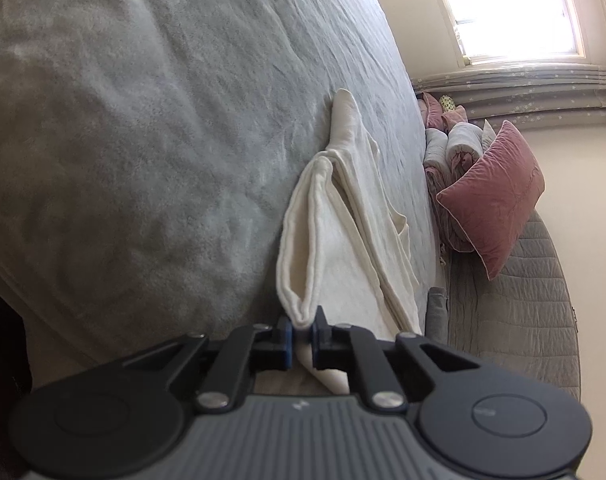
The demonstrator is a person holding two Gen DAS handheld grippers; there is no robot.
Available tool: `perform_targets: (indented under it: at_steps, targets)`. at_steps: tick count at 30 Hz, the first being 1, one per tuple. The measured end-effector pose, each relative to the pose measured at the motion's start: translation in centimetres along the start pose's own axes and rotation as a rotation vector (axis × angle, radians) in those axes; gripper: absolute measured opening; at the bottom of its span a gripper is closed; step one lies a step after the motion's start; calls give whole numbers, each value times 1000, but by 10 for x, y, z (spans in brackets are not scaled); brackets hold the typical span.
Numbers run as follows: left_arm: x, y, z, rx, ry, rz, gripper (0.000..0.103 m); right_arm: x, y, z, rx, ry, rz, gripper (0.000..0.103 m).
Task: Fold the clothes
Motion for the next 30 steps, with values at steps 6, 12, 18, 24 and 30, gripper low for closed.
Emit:
perform_targets:
  at_steps: [6,12,18,24,30]
  targets:
    - [39,7,-13,41,58,127,8,-33,3,-21,30,-64,-114,13]
    - [83,-2,-46,117,64,201,8,-67,-9,-59,76,-73,-158,13]
    - [105,-30,-96,181,51,188,8,-73,-36,-94,120,-78,-144,13]
    - [101,-70,-137,224,52,99,8,-53,-61,-116,144,-60,-78,13]
    - [88,-96,-164,255,-37,6,28,-28,-73,-129,172,0,13,27]
Point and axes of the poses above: each gripper's, at about its wrist camera, not at the fingertips, and y roughly against the way its jaws point, x to its right, z to its underside, the point moved 10 cm from there along -y, roughly the way its jaws point, and after that the axes turned 6 degrees about -x, right-handed, at the moved point
